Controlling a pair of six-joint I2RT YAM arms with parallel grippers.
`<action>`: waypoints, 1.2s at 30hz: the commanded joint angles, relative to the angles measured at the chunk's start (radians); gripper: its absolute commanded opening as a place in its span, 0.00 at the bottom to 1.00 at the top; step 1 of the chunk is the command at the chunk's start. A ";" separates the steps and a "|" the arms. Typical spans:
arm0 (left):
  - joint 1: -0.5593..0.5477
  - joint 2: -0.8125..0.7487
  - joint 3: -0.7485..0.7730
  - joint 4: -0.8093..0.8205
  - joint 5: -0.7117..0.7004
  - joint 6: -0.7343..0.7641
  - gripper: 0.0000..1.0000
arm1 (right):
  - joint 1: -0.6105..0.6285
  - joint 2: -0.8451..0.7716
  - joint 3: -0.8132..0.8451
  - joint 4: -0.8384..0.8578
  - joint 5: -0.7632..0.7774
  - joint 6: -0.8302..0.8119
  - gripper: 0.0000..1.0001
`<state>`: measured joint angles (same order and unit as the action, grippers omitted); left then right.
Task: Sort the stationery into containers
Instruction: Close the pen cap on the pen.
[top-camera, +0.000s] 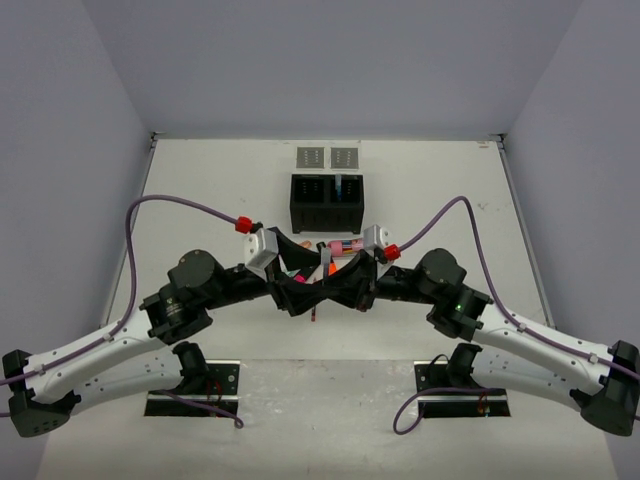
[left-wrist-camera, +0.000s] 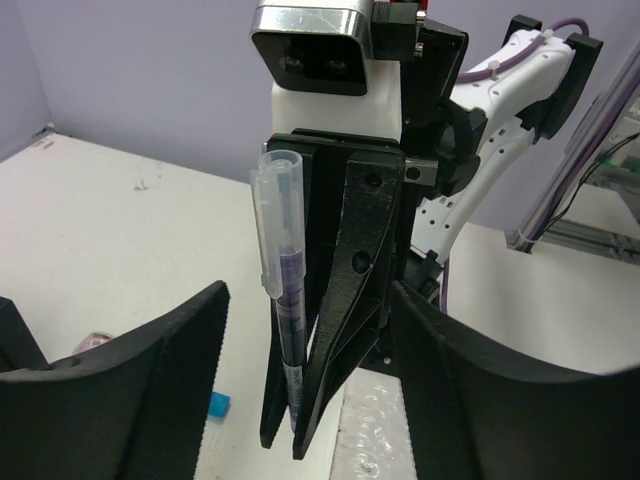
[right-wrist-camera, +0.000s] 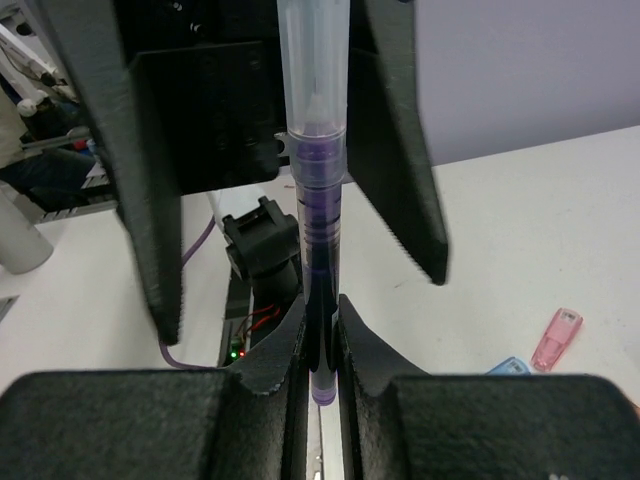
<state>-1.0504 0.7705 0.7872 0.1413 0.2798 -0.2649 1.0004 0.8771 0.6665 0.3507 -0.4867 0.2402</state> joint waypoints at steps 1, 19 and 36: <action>-0.002 0.004 -0.001 0.000 -0.005 0.010 0.70 | -0.002 -0.016 0.052 -0.023 0.042 -0.029 0.00; -0.002 -0.031 0.084 -0.012 -0.160 -0.002 0.68 | -0.002 0.046 0.103 -0.111 -0.061 -0.057 0.00; -0.002 -0.014 0.092 -0.006 -0.136 -0.042 0.39 | -0.002 0.039 0.099 -0.121 -0.081 -0.069 0.00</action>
<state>-1.0504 0.7593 0.8600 0.1257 0.1344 -0.2945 1.0000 0.9283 0.7235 0.2314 -0.5461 0.1891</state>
